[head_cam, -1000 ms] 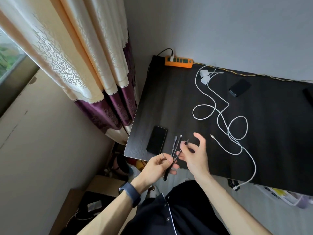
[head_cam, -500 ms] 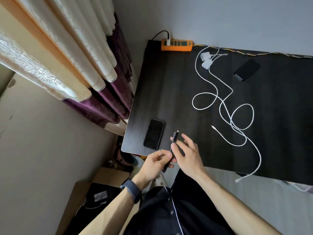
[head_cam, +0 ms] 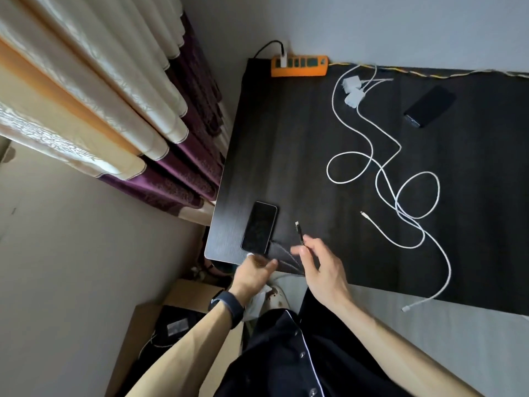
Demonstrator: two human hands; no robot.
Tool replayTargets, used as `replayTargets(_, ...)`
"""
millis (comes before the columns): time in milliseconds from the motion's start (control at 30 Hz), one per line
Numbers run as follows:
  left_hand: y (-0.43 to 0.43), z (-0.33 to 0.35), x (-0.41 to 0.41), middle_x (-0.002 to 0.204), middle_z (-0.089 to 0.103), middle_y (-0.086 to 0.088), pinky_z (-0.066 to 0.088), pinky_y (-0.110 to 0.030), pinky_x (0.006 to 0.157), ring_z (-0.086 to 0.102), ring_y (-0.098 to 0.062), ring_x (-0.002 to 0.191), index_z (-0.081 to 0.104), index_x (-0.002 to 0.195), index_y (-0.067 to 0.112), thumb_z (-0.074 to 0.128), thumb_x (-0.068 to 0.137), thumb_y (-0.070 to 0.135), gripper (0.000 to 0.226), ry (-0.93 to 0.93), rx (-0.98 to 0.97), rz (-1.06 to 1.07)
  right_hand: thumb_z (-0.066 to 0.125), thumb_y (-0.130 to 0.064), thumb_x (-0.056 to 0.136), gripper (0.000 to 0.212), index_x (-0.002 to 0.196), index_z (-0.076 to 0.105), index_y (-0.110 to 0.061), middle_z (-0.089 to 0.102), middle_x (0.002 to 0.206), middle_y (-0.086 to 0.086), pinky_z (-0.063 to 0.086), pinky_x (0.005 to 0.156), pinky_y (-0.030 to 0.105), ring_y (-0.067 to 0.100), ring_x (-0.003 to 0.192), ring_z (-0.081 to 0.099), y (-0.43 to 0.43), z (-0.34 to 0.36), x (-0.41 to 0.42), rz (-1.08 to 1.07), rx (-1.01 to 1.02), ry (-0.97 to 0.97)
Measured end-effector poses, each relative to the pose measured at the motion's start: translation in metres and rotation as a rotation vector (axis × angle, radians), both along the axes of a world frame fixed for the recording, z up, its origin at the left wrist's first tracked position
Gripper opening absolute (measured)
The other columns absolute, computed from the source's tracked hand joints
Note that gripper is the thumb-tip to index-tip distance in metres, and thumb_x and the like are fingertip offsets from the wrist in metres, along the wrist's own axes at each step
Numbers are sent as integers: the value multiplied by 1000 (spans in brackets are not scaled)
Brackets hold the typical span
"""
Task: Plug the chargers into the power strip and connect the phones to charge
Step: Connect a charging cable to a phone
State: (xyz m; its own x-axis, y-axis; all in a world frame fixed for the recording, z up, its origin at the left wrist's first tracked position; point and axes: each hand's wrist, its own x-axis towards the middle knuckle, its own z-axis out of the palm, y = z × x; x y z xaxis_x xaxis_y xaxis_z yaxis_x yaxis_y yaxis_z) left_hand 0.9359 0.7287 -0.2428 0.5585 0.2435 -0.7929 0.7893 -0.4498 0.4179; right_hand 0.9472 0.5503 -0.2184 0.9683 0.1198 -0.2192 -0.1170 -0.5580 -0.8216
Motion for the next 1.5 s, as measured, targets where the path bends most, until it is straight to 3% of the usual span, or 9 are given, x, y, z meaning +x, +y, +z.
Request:
replayTargets(167, 21, -17, 40, 126, 49, -15, 41, -44, 98, 46, -37, 119, 48, 125, 10, 73, 80, 45, 62, -261, 408, -150, 51, -27, 102, 12, 90, 51, -25, 70, 67, -4, 56, 61, 36, 11, 53, 65, -8, 10, 4, -96, 92, 177)
replayTargets(333, 15, -33, 64, 137, 36, -18, 38, -48, 105, 38, -40, 125, 15, 152, 9, 75, 77, 43, 102, -132, 442, -309, 53, -26, 100, 17, 83, 56, -22, 66, 60, 0, 43, 54, 30, 8, 43, 50, -13, 21, 4, -234, 129, 322)
replayTargets(533, 11, -41, 67, 133, 35, -18, 39, -50, 104, 37, -42, 124, 16, 151, 15, 80, 66, 41, 110, -134, 405, -218, 54, -24, 97, 17, 86, 59, -13, 65, 55, 6, 36, 54, 36, 16, 44, 41, -26, 27, 3, -308, 215, 498)
replayTargets(700, 29, -10, 64, 69, 53, -4, 42, -25, 52, 50, -18, 55, 55, 88, 9, 74, 66, 37, 40, 50, -573, 638, 50, -23, 101, 12, 99, 61, -25, 63, 56, 5, 37, 48, 32, 16, 46, 45, -23, 34, -2, -286, 277, 497)
replayTargets(833, 49, 20, 56, 75, 52, -3, 40, -24, 51, 48, -15, 58, 55, 84, 11, 77, 69, 22, 29, 71, -1026, 840, 48, -22, 101, 14, 99, 60, -30, 64, 65, -3, 38, 57, 27, 5, 52, 49, -9, 38, -6, -258, 203, 394)
replayTargets(933, 51, 38, 50, 81, 66, -7, 49, -24, 52, 63, -17, 66, 62, 95, 8, 59, 90, 9, 6, -50, -1000, 838, 53, -35, 100, 9, 96, 60, -33, 63, 66, -6, 44, 62, 15, 2, 61, 57, 0, 45, -13, -245, 99, 249)
replayTargets(1067, 51, 57, 46, 92, 66, -14, 54, -25, 55, 67, -21, 75, 61, 106, 6, 35, 94, -5, 31, -191, -938, 740, 53, -34, 100, 12, 92, 61, -33, 70, 74, -11, 45, 65, 14, 2, 72, 63, 10, 53, -18, -196, 4, 161)
replayTargets(1233, 47, 67, 38, 104, 62, -19, 50, -27, 73, 62, -19, 78, 64, 108, 3, 47, 92, -6, 24, -205, -948, 678, 47, -26, 101, 21, 83, 57, -29, 63, 68, -7, 45, 66, 30, 9, 66, 57, 23, 66, -23, -153, -27, 108)
replayTargets(1500, 30, 85, 33, 90, 72, -19, 59, -26, 56, 73, -21, 65, 57, 121, 6, 52, 89, -7, 35, -177, -1119, 824, 42, -27, 104, 37, 69, 51, -19, 49, 58, -11, 41, 60, 32, 9, 57, 41, 42, 98, -26, -195, 168, 137)
